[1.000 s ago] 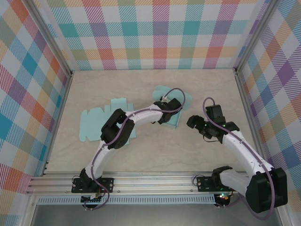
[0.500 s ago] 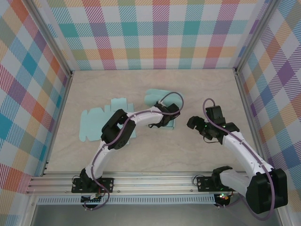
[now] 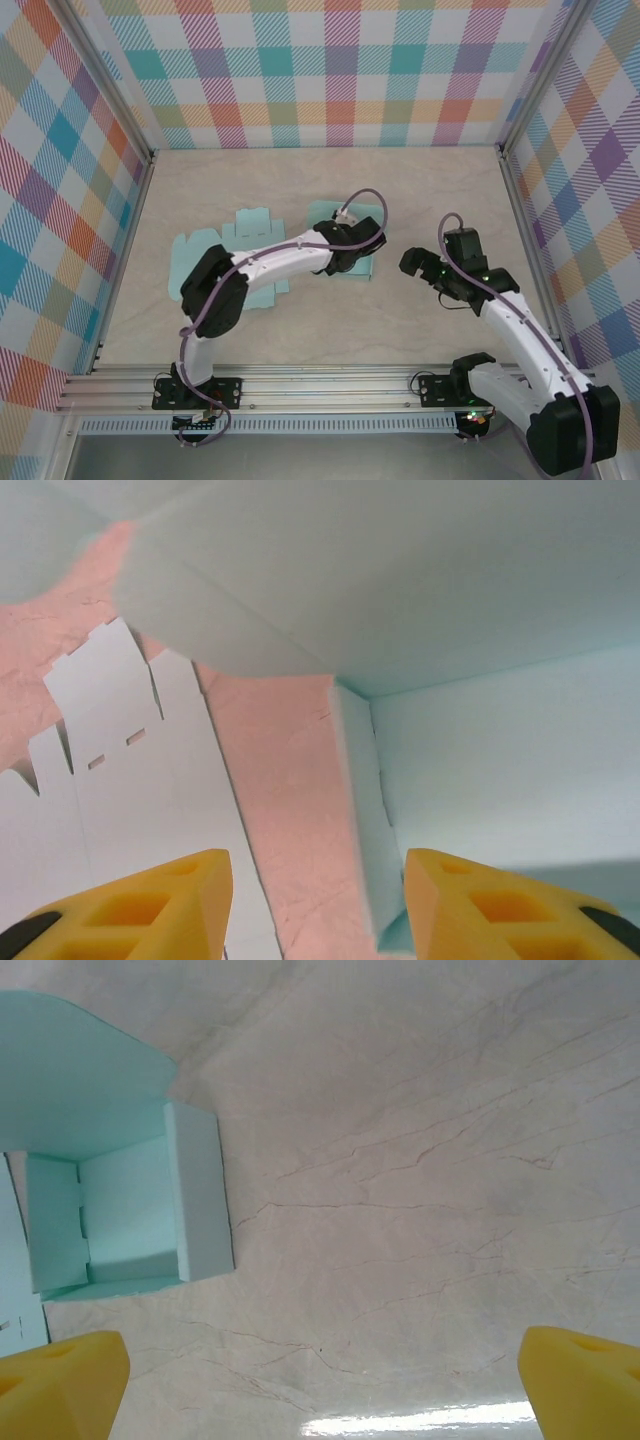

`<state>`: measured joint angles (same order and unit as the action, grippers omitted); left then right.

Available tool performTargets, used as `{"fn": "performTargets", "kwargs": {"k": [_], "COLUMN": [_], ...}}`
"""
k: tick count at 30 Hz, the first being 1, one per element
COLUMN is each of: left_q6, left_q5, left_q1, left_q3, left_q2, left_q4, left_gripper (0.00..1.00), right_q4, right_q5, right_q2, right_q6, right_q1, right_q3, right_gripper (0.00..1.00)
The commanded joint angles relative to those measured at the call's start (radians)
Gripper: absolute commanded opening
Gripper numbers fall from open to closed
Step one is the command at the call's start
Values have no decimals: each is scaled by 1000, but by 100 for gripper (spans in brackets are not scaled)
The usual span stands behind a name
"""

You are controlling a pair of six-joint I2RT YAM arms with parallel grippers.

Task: Fold the paper box

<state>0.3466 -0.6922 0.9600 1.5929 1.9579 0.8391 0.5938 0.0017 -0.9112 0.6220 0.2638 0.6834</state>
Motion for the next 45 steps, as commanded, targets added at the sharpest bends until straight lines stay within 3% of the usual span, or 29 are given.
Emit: {"fn": "performTargets", "kwargs": {"k": [1, 5, 8, 11, 15, 18, 29, 37, 45], "left_q6": [23, -6, -95, -209, -332, -400, -559, -622, -634], "left_q5": [55, 51, 61, 187, 543, 662, 853, 858, 895], "left_q1": [5, 0, -47, -169, -353, -413, -490, -492, -492], "left_q3": [-77, -184, -261, -329, -439, -467, -385, -305, -232], "left_q2": [-130, -295, -389, -437, -477, -455, -287, -207, -128], "left_q4": [-57, -149, -245, -345, -545, -656, -725, -668, -597], "left_gripper": [49, 56, 67, 70, 70, 70, 67, 63, 51], "right_q4": [52, 69, 51, 27, -52, -84, -196, -230, -234], "right_q5": [47, 51, 42, 48, -7, -33, -174, -235, -314], "right_q2": [54, 92, 107, 103, 58, -21, -404, -596, -678], "right_q6": [-52, -72, -75, -88, -154, -212, -454, -559, -544], "right_q1": [8, 8, 5, 6, 5, 5, 6, 6, 18], "right_q3": [34, 51, 54, 70, 97, 133, 320, 428, 469], "right_gripper": [100, 100, 100, 100, 100, 100, 85, 79, 58]}}
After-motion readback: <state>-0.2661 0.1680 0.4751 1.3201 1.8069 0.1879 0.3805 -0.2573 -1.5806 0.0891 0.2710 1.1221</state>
